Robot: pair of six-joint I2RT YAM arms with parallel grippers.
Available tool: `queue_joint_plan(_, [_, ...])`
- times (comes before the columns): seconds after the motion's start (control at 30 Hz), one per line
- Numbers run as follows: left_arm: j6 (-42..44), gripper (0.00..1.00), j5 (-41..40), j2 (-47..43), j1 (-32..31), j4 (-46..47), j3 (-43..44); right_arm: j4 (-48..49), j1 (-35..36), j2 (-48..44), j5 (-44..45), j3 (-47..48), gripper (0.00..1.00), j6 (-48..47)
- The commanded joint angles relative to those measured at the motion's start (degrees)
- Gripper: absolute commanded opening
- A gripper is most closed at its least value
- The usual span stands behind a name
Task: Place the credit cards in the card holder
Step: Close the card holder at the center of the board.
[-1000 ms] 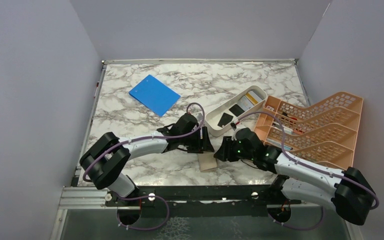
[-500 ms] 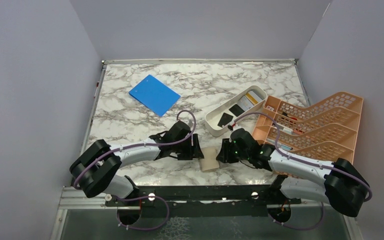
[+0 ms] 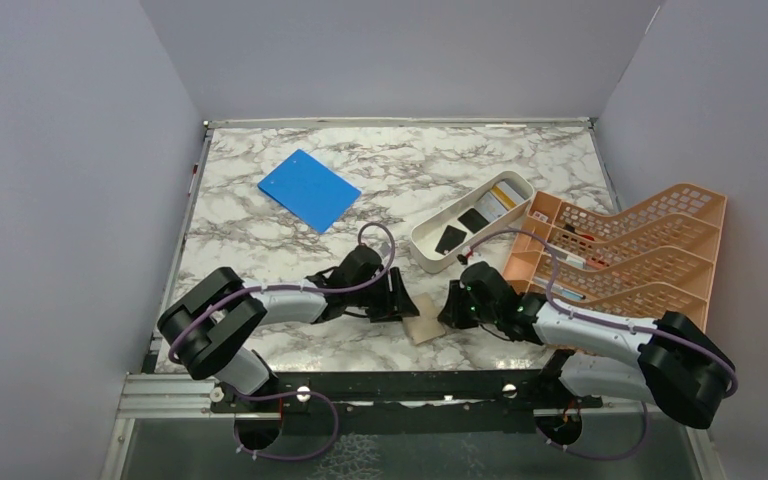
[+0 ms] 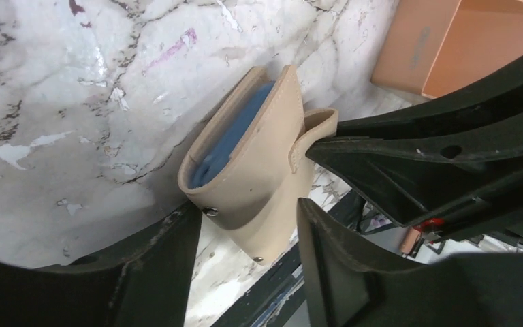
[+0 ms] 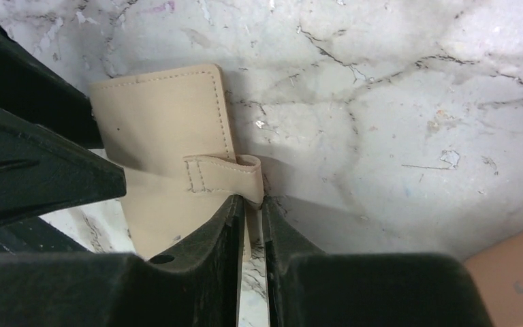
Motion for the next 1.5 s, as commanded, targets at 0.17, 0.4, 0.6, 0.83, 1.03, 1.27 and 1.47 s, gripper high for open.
queue_joint_plan(0.17, [-3.9, 0.5, -0.6, -1.7, -0.5, 8.5, -3.5, 5.7, 0.3, 0.5, -1.1, -4.1, 0.18, 2.0])
queue_joint_plan(0.4, [-2.7, 0.24, 0.6, -1.4, -1.1, 11.5, -2.7, 6.4, 0.3, -0.9, -2.0, -4.4, 0.18, 1.8])
queue_joint_plan(0.6, [5.2, 0.0, 1.4, -6.5, -1.1, 11.2, -2.9, -0.4, 0.3, -9.5, 0.6, -1.6, 0.35, 3.9])
queue_joint_plan(0.83, [27.2, 0.0, -2.2, -20.6, -1.3, 9.0, -3.0, -7.6, 0.2, -23.2, 2.2, 5.9, 0.49, 8.1])
queue_joint_plan(1.03, [52.2, 0.0, -2.2, -32.8, -1.9, 7.3, -2.6, -7.7, 0.2, -30.9, 1.6, 9.7, 0.63, 15.7])
queue_joint_plan(1.27, [78.4, 0.0, -2.5, -37.4, -3.0, 2.5, -2.2, -12.4, 0.2, -33.6, 1.5, 13.0, 0.78, 33.4])
queue_joint_plan(1.47, [95.1, 0.0, -1.4, -37.1, -4.7, 2.2, -3.2, -5.9, 0.2, -34.0, -2.2, 9.7, 1.0, 41.0])
